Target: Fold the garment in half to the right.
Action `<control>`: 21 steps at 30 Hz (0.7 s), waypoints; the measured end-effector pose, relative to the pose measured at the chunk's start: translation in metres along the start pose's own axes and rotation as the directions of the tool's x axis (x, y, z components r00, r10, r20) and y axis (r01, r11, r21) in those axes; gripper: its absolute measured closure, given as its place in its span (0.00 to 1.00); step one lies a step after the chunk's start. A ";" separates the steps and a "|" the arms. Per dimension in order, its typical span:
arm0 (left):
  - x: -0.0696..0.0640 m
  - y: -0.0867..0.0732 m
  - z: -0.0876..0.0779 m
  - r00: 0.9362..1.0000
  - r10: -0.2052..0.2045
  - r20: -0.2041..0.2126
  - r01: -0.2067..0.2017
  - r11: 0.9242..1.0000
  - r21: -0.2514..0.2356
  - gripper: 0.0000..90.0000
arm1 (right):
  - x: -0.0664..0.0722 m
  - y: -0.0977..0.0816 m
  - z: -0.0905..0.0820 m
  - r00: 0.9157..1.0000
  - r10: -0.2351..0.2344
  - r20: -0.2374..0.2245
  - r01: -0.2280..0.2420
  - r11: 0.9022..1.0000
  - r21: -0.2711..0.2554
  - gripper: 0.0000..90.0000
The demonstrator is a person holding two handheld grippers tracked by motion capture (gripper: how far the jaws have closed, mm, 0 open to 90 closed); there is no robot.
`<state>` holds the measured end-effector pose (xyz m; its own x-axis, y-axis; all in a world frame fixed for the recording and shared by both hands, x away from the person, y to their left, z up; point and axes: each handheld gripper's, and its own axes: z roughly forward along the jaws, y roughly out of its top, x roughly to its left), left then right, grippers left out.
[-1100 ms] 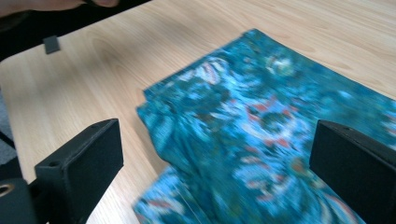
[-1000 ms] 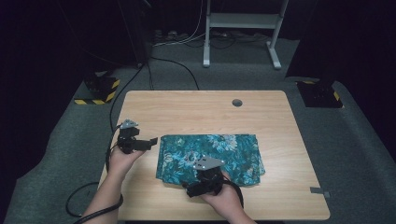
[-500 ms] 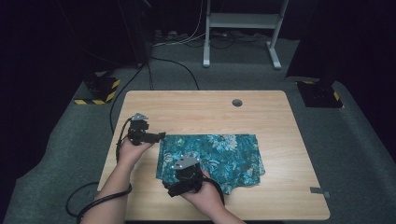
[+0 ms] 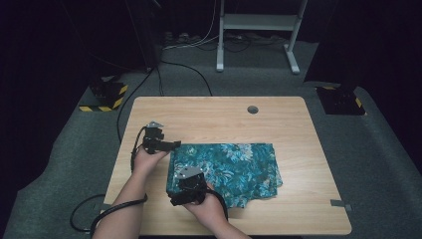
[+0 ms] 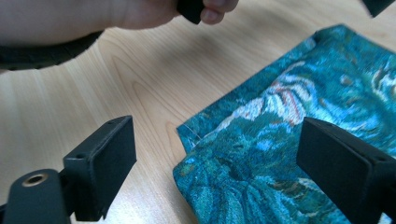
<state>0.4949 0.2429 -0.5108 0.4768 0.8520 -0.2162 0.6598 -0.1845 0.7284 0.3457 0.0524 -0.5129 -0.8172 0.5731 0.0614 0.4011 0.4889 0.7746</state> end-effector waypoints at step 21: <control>-0.001 -0.013 0.020 1.000 -0.030 -0.004 0.031 0.999 0.032 0.21 | 0.010 -0.007 0.020 0.998 -0.036 0.059 0.034 0.998 0.048 0.34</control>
<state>0.4974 0.2349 -0.5329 0.4540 0.8594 -0.2353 0.6925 -0.1741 0.7001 0.3432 0.0677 -0.5300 -0.8055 0.5926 -0.0039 0.3928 0.5388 0.7452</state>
